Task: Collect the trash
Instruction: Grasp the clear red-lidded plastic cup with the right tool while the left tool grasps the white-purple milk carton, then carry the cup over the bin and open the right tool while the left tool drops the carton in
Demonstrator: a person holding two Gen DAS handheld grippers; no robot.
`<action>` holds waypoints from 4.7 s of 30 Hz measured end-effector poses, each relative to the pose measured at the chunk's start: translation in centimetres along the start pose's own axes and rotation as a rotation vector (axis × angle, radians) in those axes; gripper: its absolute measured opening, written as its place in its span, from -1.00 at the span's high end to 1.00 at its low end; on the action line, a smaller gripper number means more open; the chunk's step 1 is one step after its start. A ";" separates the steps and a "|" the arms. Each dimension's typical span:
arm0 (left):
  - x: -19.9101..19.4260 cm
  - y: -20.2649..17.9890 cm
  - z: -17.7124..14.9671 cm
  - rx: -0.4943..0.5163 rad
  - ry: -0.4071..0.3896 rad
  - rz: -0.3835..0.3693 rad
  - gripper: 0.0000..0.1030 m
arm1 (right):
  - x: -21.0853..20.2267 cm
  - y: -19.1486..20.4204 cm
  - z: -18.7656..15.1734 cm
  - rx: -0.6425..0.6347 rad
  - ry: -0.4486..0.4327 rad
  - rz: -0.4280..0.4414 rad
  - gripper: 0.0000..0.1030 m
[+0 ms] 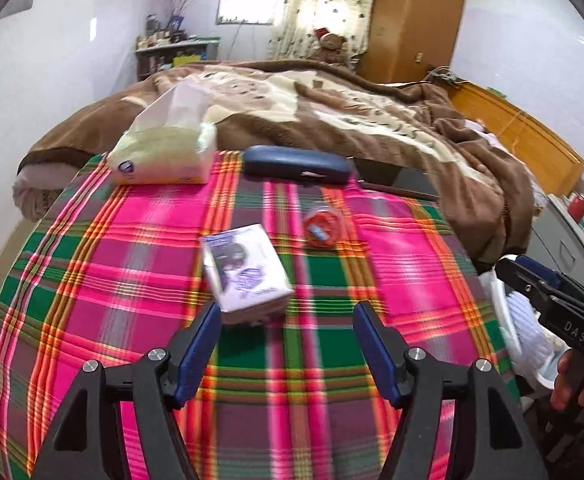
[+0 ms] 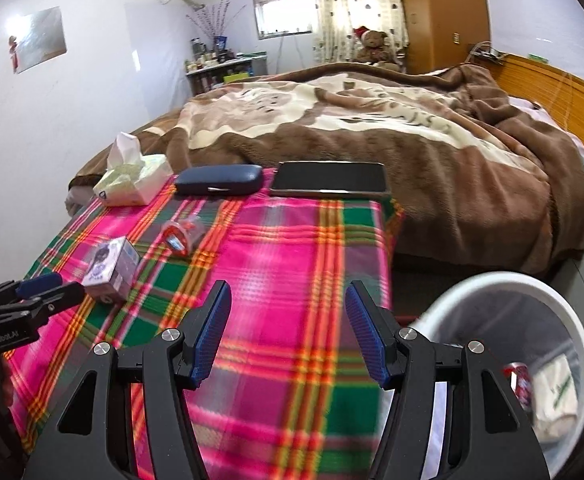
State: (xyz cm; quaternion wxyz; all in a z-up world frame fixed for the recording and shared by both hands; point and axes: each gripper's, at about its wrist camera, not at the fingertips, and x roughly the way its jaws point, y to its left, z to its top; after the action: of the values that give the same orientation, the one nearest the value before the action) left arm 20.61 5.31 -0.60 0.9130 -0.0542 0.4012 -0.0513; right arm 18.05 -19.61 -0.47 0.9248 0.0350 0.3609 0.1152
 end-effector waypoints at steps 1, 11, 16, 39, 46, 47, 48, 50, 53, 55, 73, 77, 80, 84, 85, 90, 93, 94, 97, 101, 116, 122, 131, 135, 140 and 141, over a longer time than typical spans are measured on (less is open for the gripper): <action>0.2 0.2 0.1 -0.003 0.000 -0.001 -0.32 | 0.4 0.3 0.3 -0.002 0.005 0.002 -0.18; 4.8 1.9 1.1 -0.032 0.084 0.011 -0.39 | 4.1 2.6 1.9 0.007 0.034 0.013 -0.18; 6.5 2.6 1.0 -0.044 0.109 0.014 -0.39 | 5.9 4.2 2.5 -0.009 0.054 0.018 -0.18; 6.7 9.7 2.2 -0.117 0.092 0.049 -0.22 | 11.4 9.8 3.5 -0.020 0.134 0.059 -0.18; 7.2 9.1 3.0 -0.059 0.084 0.032 -0.30 | 11.7 9.1 3.5 0.011 0.150 0.052 -0.18; 7.4 9.1 3.1 -0.052 0.087 0.039 -0.30 | 11.6 9.1 3.5 0.016 0.148 0.055 -0.17; 7.5 9.1 3.1 -0.052 0.089 0.039 -0.30 | 11.6 9.0 3.5 0.020 0.145 0.055 -0.12; 7.8 9.2 3.4 -0.064 0.094 0.034 -0.30 | 11.5 8.9 3.5 0.026 0.144 0.050 -0.02; 8.0 9.1 3.7 -0.057 0.087 0.025 -0.30 | 11.5 8.7 3.4 0.038 0.144 0.054 -0.02; 8.3 9.0 3.7 -0.052 0.084 0.030 -0.29 | 11.5 8.6 3.4 0.045 0.144 0.053 -0.01; 6.3 8.1 3.0 -0.060 0.055 0.025 -0.19 | 9.8 7.4 2.6 0.083 0.116 0.069 0.27; 5.0 6.8 2.6 -0.030 0.037 0.036 -0.19 | 8.4 7.0 2.3 0.096 0.095 0.082 0.27; 3.8 6.0 2.4 -0.031 0.026 0.014 -0.19 | 7.2 6.6 2.2 0.101 0.078 0.082 0.27; 2.3 4.5 2.1 -0.005 0.004 0.012 -0.19 | 5.1 5.9 2.0 0.109 0.047 0.082 0.27; 2.0 4.2 2.0 -0.003 0.002 0.005 -0.19 | 4.4 5.6 1.9 0.114 0.038 0.079 0.27; -0.1 1.7 1.4 0.020 -0.017 -0.031 -0.19 | 1.6 4.0 1.1 0.133 0.001 0.068 0.27; -1.4 0.0 1.0 0.042 -0.035 -0.046 -0.19 | 0.1 3.0 0.8 0.139 -0.022 0.055 0.27; -1.8 -0.5 0.9 0.051 -0.040 -0.047 -0.19 | -0.6 2.6 0.6 0.140 -0.032 0.048 0.27; -3.1 -2.7 0.4 0.087 -0.059 -0.066 -0.19 | -2.3 1.4 0.1 0.151 -0.056 0.039 0.27; -4.2 -5.1 -0.2 0.117 -0.072 -0.108 -0.19 | -4.1 0.0 -0.6 0.157 -0.081 0.021 0.27; -5.4 -16.8 -2.2 0.259 -0.060 -0.238 -0.19 | -9.7 -8.3 -3.5 0.238 -0.128 -0.099 0.27; -3.9 -21.6 -2.6 0.306 -0.022 -0.295 -0.20 | -10.6 -11.9 -4.6 0.279 -0.108 -0.166 0.26; -0.8 -27.4 -3.4 0.360 0.057 -0.341 -0.20 | -9.9 -15.8 -6.3 0.321 -0.033 -0.204 0.26; 0.7 -28.9 -3.4 0.381 0.075 -0.337 -0.20 | -9.3 -16.9 -6.6 0.322 -0.001 -0.217 0.26; 2.4 -29.7 -3.0 0.352 0.113 -0.358 -0.20 | -8.7 -17.7 -6.8 0.320 0.034 -0.213 0.26; 2.7 -30.1 -3.1 0.369 0.117 -0.353 -0.20 | -8.6 -17.7 -6.7 0.311 0.043 -0.218 0.26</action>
State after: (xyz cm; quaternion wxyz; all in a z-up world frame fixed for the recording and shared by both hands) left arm 18.60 -24.99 -0.43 0.8596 0.0474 0.4214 -0.2851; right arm 10.70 -39.00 -2.36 0.9072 0.1359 0.3959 -0.0420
